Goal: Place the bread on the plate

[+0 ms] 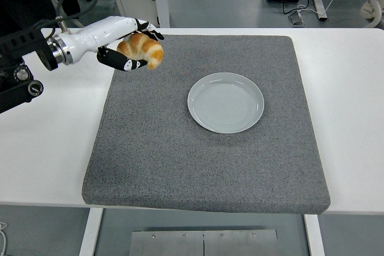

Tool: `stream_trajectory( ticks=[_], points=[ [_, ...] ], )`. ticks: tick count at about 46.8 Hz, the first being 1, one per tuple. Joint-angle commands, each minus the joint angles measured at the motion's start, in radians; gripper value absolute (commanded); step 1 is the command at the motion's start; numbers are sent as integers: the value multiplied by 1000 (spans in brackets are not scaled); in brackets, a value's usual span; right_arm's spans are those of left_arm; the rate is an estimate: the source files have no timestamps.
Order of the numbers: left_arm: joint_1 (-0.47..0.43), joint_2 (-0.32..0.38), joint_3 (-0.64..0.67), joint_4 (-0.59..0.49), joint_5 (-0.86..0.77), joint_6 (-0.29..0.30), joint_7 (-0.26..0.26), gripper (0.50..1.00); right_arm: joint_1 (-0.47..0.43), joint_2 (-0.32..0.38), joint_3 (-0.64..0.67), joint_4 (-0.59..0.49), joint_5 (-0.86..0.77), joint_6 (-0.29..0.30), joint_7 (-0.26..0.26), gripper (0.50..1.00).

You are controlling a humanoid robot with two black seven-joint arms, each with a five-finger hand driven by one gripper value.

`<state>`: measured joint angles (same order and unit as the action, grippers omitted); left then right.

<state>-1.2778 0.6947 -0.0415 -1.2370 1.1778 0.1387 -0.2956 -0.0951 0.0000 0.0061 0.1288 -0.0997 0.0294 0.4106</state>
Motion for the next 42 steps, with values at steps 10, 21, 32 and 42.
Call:
stream_trajectory(
  ticks=[10,21,32,42],
  points=[
    [-51,-55,-6,25,-6,-7,-5,671,0,0,0,0,0,0,0,1000],
    [-69,-152,-5,88,-4,-8,-5,680,0,0,0,0,0,0,0,1000],
    [-81,-280,5,148,-1,-8,-2,683,0,0,0,0,0,0,-1,1000],
    [-92,-380,8,177,0,-8,4,689,0,0,0,0,0,0,0,1000]
  ],
)
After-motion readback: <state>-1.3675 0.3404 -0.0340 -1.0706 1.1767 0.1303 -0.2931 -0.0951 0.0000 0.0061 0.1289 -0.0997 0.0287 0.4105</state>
